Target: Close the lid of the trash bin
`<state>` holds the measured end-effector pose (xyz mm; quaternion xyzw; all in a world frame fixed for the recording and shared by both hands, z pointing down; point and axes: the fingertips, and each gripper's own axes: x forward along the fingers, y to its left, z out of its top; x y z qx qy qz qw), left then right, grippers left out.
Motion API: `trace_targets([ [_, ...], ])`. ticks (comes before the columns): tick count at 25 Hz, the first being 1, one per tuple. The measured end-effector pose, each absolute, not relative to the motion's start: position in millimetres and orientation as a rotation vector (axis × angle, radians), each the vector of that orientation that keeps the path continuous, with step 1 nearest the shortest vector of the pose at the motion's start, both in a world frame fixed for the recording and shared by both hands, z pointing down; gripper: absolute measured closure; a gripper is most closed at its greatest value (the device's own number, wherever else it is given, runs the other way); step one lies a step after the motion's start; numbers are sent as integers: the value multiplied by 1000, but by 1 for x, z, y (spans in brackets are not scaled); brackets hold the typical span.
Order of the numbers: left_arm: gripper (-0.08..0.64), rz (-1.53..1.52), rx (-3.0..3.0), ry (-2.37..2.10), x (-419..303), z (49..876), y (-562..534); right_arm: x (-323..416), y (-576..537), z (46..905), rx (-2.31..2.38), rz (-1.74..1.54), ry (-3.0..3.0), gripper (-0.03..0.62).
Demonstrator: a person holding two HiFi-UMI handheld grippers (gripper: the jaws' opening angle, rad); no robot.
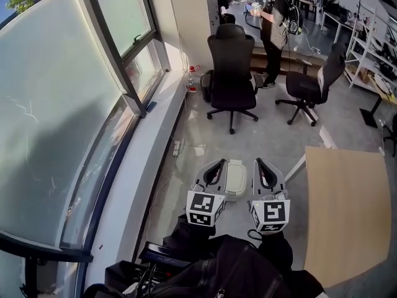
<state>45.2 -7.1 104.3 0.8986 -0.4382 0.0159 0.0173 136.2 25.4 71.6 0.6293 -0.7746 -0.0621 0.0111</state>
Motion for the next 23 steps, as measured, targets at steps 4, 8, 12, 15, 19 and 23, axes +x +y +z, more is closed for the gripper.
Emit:
trace_targets([
  [4,558,55,2790,-1358,47,106,-7,138,25,71,1964,-194,-2419,589],
  [8,560,54,2787,-1366,46,107,-7,135,28,66,1956,-225,-2441,589],
  [12,558,41,2796,-1364,45,105,-7,133,29,62,1971,-237,-2454,589],
  [15,560,41,2806,-1368,45,104,-6,133,30,61,1982,-233,-2460,589],
  [19,558,50,2804,-1372,45,104,-9,135,29,60,1991,-237,-2457,589],
  [23,558,51,2807,-1371,46,102,-8,138,30,58,2004,-232,-2452,589],
])
